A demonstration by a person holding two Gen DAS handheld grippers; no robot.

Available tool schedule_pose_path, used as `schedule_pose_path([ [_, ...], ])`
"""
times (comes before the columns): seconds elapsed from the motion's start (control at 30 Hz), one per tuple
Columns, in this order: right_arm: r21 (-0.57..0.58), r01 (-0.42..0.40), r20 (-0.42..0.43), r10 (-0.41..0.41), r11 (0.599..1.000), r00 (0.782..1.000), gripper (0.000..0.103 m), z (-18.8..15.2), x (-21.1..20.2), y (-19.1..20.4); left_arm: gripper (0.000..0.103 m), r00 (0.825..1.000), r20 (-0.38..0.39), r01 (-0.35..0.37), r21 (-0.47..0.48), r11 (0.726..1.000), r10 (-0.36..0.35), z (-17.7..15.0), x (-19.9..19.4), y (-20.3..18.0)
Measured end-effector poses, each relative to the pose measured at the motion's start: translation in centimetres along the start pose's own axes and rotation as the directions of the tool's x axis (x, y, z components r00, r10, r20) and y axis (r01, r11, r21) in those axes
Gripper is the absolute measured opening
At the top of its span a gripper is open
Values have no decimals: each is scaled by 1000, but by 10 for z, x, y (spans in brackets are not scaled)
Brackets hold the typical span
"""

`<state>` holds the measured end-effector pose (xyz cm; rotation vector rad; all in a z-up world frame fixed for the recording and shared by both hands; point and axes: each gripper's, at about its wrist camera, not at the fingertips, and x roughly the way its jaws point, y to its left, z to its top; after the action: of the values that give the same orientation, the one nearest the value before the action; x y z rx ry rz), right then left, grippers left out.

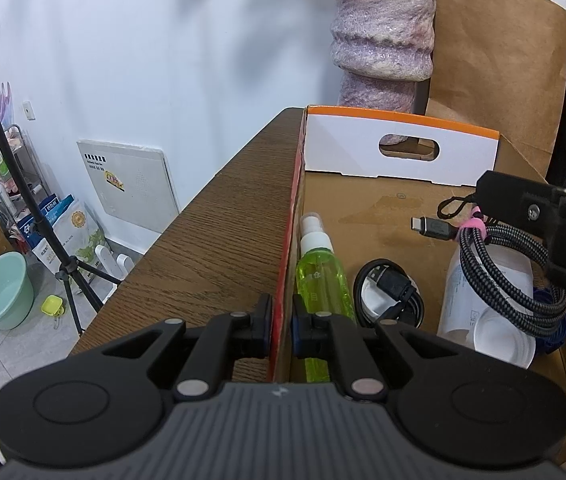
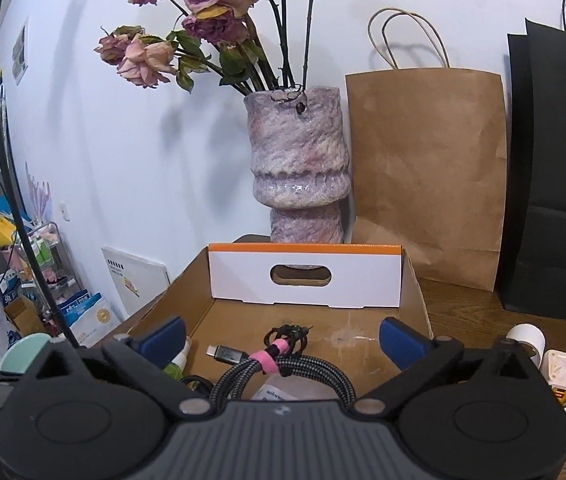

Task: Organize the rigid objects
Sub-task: 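Carry the braided cable into the orange box and open the right gripper, then move the right tool to the white spray bottle on the table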

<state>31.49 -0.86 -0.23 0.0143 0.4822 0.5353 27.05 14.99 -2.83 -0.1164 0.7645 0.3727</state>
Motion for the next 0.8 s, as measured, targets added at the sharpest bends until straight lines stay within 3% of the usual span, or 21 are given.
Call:
schedule_pose_path([
  [0.4,5,2,-4,-2,1000,1000,103,0,1,0,10,1000,0,0,0,1000,0,0,0,0],
  [0.8,44,42,74,-46,998,996,103,9,-18,-21,10,1000,0,0,0,1000,0,0,0,0],
])
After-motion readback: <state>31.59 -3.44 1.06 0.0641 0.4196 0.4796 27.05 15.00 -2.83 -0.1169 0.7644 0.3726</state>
